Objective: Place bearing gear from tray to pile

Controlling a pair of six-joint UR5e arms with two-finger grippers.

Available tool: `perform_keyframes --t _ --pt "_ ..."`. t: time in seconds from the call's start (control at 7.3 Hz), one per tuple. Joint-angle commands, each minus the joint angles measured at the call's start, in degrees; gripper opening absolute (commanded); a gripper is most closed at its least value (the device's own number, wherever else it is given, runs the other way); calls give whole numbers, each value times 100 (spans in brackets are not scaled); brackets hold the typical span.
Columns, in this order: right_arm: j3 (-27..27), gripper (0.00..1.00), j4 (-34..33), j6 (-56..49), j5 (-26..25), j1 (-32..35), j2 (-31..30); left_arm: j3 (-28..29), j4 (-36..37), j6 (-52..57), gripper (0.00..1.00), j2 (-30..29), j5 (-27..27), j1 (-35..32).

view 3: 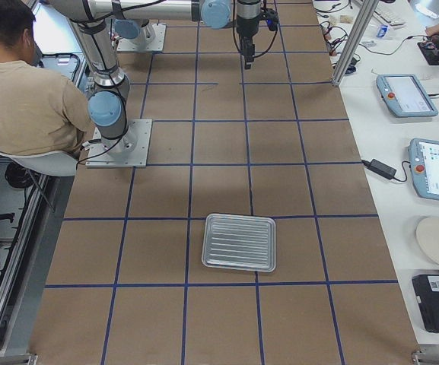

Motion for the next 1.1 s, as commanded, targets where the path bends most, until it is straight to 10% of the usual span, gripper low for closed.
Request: perform_keyframes --t 0.0,0.96 --pt "-5 100 9 0 2 0 0 -617 1258 397 100 261 23 60" --pt "-5 100 0 0 2 0 0 -29 193 -207 100 182 -143 69"
